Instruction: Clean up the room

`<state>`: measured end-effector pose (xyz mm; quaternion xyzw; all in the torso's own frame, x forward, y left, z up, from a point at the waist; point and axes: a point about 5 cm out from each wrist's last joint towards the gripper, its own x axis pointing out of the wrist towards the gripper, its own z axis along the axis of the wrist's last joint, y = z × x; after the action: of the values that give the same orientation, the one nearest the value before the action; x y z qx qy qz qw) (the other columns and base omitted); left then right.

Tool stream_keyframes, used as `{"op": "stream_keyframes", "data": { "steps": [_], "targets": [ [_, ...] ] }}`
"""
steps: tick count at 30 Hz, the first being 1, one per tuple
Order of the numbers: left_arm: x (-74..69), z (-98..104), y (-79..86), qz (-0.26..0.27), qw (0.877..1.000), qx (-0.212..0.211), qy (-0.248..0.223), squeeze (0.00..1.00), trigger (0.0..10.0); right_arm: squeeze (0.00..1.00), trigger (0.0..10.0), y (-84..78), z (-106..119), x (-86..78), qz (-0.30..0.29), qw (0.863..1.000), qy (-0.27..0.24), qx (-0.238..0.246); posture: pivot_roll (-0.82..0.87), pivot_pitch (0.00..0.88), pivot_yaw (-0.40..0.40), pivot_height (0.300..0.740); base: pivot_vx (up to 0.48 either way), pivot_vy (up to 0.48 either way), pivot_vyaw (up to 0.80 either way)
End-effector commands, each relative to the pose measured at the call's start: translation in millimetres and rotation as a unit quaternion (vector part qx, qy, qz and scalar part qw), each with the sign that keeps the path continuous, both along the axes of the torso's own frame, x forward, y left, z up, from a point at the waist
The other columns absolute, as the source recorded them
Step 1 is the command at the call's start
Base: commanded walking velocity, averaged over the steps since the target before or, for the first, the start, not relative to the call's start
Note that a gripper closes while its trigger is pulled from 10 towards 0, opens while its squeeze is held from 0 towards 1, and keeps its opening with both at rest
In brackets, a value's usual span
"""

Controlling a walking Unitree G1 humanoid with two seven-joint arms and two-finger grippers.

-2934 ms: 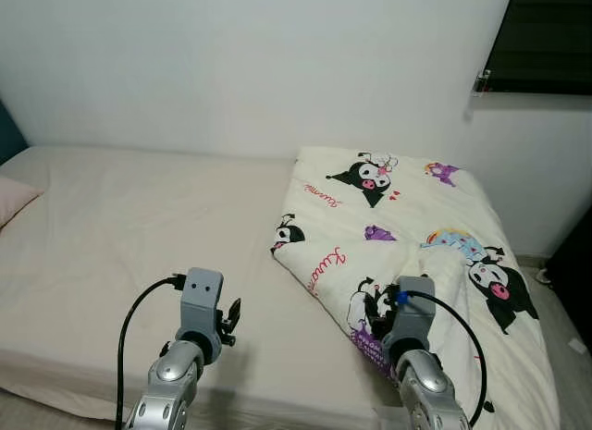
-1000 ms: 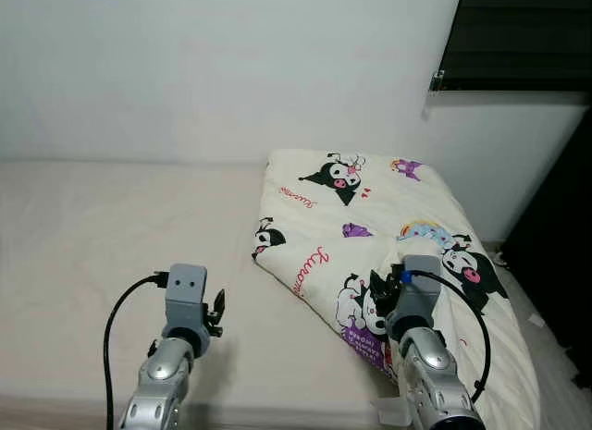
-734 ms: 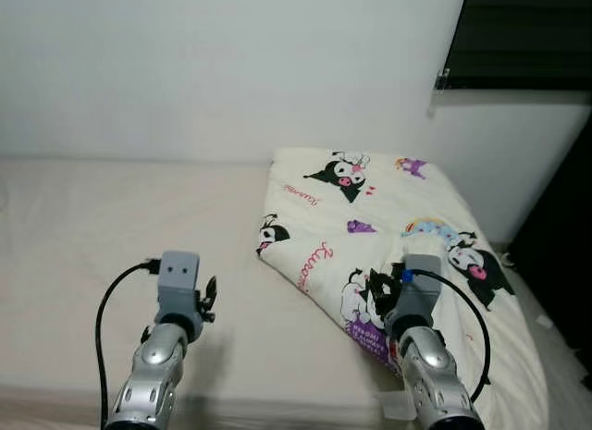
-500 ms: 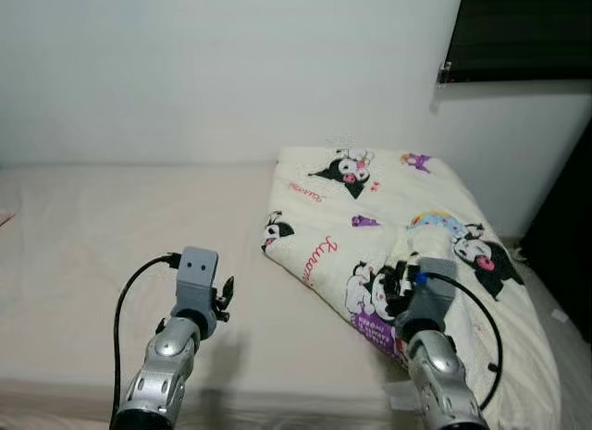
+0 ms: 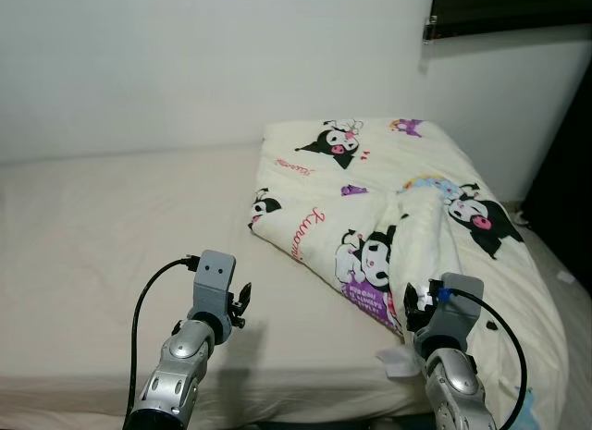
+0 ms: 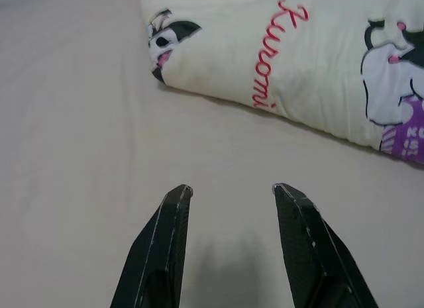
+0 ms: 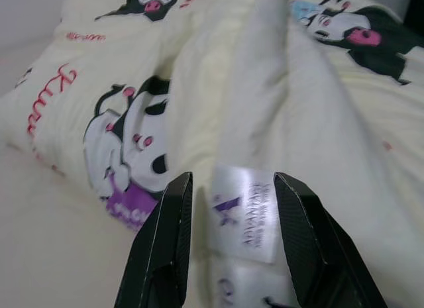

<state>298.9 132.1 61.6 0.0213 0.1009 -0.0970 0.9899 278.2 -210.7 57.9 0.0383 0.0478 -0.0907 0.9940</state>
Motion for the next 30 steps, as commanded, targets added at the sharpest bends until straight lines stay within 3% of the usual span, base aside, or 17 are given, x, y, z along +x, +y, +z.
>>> {"op": "stream_keyframes", "data": {
  "steps": [1, 17, 21, 22, 23, 30],
  "targets": [
    [-4.2, -4.3, 8.2, 0.019, 1.000, 0.002, 0.010, 0.00, 10.0, 0.00, 10.0, 2.7, 9.1, 4.3, 0.011, 1.000, -0.018, 0.002, 0.00, 0.084, 0.080, 0.627, 0.000, 0.000, 0.00],
    [-16.7, -7.1, 22.8, 0.040, 0.999, 0.007, 0.008, 0.00, 10.0, 0.00, 10.0, -10.3, 36.6, 26.0, 0.003, 0.998, -0.056, -0.007, 0.02, 0.114, 0.028, 0.608, 0.000, 0.000, 0.00],
    [-21.6, 1.9, 37.0, 0.055, 0.998, 0.004, -0.012, 0.00, 10.0, 0.00, 10.0, -31.8, 50.8, 49.8, -0.041, 0.996, -0.069, 0.027, 0.05, 0.149, 0.017, 0.608, 0.000, 0.000, 0.00],
    [-22.9, 6.2, 41.8, 0.058, 0.998, 0.003, -0.019, 0.00, 10.0, 0.55, 10.0, -39.9, 54.3, 56.5, -0.059, 0.995, -0.066, 0.045, 0.07, 0.166, 0.014, 0.608, 0.000, 0.000, 0.00],
    [-24.3, 10.2, 46.2, 0.060, 0.998, 0.004, -0.024, 0.00, 10.0, 1.00, 10.0, -47.6, 58.1, 61.4, -0.072, 0.993, -0.067, 0.063, 0.08, 0.178, 0.013, 0.608, 0.000, 0.000, 0.00],
    [-33.1, 22.4, 64.7, 0.069, 0.997, 0.022, -0.035, 0.00, 10.0, 1.00, 10.0, -64.1, 71.2, 74.6, -0.082, 0.987, -0.071, 0.118, 0.13, 0.227, 0.016, 0.608, 0.000, 0.000, 0.00]
  ]
}}
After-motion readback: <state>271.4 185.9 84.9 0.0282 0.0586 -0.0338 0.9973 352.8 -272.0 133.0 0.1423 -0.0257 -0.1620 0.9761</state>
